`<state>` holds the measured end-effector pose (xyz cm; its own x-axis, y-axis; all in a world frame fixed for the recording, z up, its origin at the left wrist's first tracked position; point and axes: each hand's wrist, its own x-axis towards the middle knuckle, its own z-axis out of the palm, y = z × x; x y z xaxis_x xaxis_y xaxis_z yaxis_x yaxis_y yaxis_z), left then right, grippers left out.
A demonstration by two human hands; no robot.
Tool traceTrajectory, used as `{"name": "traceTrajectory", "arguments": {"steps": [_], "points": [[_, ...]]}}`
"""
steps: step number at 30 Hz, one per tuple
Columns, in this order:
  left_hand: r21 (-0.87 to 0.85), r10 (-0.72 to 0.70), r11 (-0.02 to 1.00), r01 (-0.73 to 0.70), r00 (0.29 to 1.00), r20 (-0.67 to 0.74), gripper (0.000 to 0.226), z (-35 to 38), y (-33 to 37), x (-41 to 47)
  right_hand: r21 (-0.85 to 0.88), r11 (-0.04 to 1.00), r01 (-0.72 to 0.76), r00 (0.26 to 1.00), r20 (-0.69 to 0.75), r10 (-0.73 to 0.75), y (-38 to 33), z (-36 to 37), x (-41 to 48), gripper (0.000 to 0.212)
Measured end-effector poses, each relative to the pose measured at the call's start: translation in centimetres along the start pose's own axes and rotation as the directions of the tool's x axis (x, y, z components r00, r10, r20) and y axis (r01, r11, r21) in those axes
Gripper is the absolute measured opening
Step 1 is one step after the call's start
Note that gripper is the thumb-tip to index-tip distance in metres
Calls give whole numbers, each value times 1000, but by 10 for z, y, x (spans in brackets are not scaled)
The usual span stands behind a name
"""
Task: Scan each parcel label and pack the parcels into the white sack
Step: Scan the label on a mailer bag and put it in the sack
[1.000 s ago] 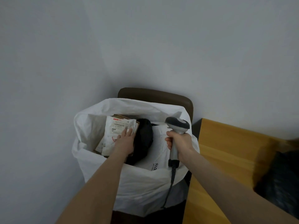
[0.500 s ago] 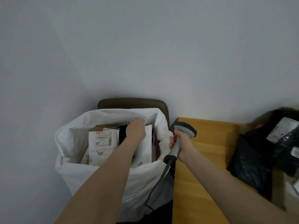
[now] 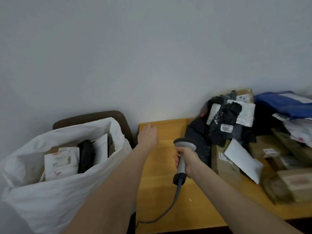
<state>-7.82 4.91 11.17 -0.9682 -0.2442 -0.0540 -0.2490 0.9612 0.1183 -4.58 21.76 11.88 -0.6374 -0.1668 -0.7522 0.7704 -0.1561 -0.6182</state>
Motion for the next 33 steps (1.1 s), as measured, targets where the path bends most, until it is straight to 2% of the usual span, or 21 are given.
{"name": "traceTrajectory", "arguments": {"steps": [6, 9, 13, 16, 21, 26, 28, 31, 33], "points": [[-15, 124, 992, -124, 992, 9, 42, 16, 121, -21, 36, 998, 48, 994, -104, -44, -20, -115, -20, 18], [-35, 166, 986, -165, 985, 37, 45, 22, 170, -27, 44, 992, 118, 973, -204, -106, -31, -166, -25, 12], [-64, 235, 971, -231, 969, 71, 48, 32, 211, -22, 16, 980, 196, 929, -324, -181, -51, -212, -21, 14], [-131, 233, 967, -220, 967, 98, 48, 42, 229, -5, 31, 972, 231, 900, -386, -202, -72, -232, -7, 16], [-297, 147, 950, -92, 975, 166, 65, 67, 249, 49, 37, 967, 253, 871, -444, -211, -108, -249, 39, 25], [-510, 42, 850, 131, 948, 314, 111, 96, 258, 115, 14, 978, 207, 860, -479, -175, -138, -250, 93, 16], [-554, -1, 804, 218, 931, 366, 122, 107, 259, 139, 14, 979, 201, 868, -466, -172, -148, -248, 111, 16], [-629, -19, 715, 306, 907, 420, 120, 124, 257, 161, 18, 980, 198, 883, -437, -170, -158, -245, 129, 15], [-624, -37, 713, 319, 906, 421, 94, 133, 257, 168, 50, 978, 201, 892, -421, -162, -162, -245, 137, 14]]}}
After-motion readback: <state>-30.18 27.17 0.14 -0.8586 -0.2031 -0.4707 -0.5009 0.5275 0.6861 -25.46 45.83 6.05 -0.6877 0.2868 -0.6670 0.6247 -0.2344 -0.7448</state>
